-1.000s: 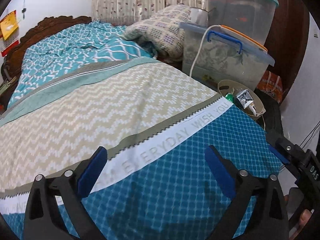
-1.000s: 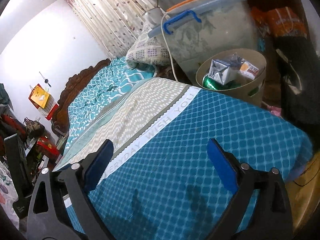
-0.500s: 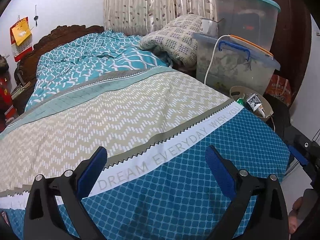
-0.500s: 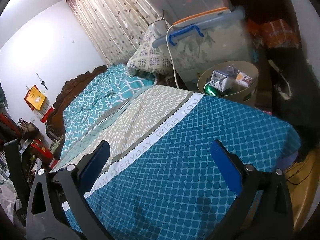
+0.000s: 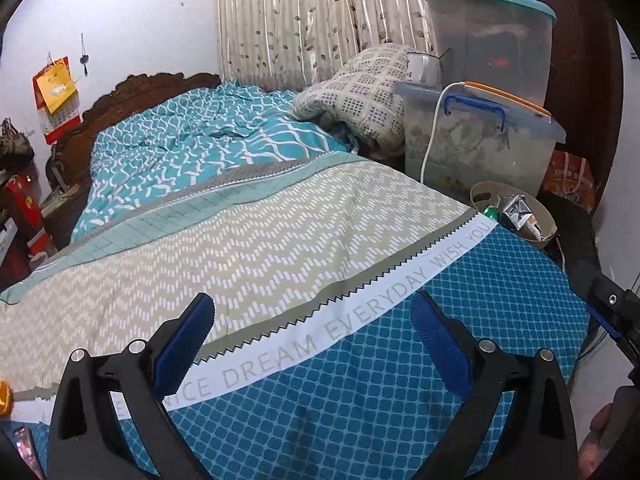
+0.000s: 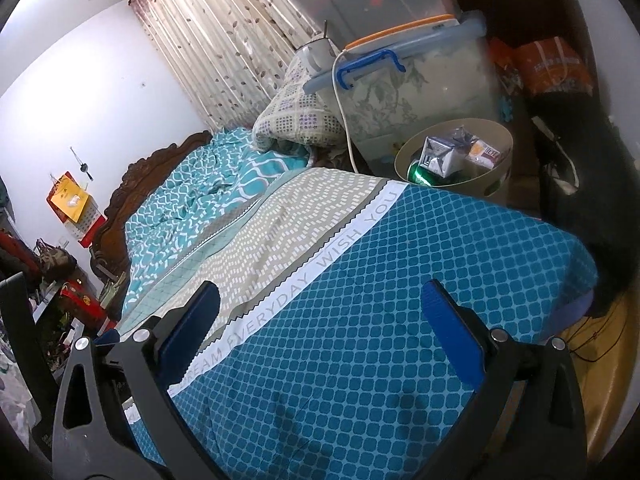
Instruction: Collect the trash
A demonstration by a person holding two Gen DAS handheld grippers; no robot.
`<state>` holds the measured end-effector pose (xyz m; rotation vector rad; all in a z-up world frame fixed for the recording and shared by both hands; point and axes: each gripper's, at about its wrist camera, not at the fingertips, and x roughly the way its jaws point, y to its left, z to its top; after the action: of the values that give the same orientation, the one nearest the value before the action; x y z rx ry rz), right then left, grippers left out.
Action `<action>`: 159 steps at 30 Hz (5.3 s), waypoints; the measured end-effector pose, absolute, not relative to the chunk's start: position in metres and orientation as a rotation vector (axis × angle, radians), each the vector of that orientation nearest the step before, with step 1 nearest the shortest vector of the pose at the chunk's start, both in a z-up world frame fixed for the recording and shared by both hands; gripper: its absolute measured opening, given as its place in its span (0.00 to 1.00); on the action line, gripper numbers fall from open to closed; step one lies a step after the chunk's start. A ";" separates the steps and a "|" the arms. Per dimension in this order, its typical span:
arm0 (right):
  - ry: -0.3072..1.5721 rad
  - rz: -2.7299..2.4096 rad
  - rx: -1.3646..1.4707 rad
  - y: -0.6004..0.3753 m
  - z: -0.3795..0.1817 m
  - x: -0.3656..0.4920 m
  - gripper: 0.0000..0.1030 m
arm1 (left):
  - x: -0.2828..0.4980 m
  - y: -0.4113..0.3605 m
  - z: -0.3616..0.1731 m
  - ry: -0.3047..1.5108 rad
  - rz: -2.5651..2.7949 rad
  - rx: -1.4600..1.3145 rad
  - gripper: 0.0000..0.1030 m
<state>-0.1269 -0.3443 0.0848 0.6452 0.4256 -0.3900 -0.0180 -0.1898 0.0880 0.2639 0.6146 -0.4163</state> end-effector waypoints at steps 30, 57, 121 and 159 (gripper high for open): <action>0.429 -0.382 0.665 -0.347 0.081 -0.127 0.97 | -0.027 -0.194 0.094 0.580 -0.369 0.306 0.92; 0.418 -0.385 0.648 -0.344 0.084 -0.130 0.97 | -0.028 -0.196 0.098 0.593 -0.381 0.294 0.92; 0.461 -0.361 0.632 -0.337 0.077 -0.123 0.97 | -0.032 -0.177 0.120 0.562 -0.432 0.194 0.92; 0.482 -0.351 0.629 -0.334 0.076 -0.119 0.97 | -0.044 -0.184 0.123 0.545 -0.427 0.275 0.92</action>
<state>-0.1187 -0.3336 0.0758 0.6288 0.4823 -0.3514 -0.0439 -0.1837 0.1230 0.2748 0.5445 -0.4268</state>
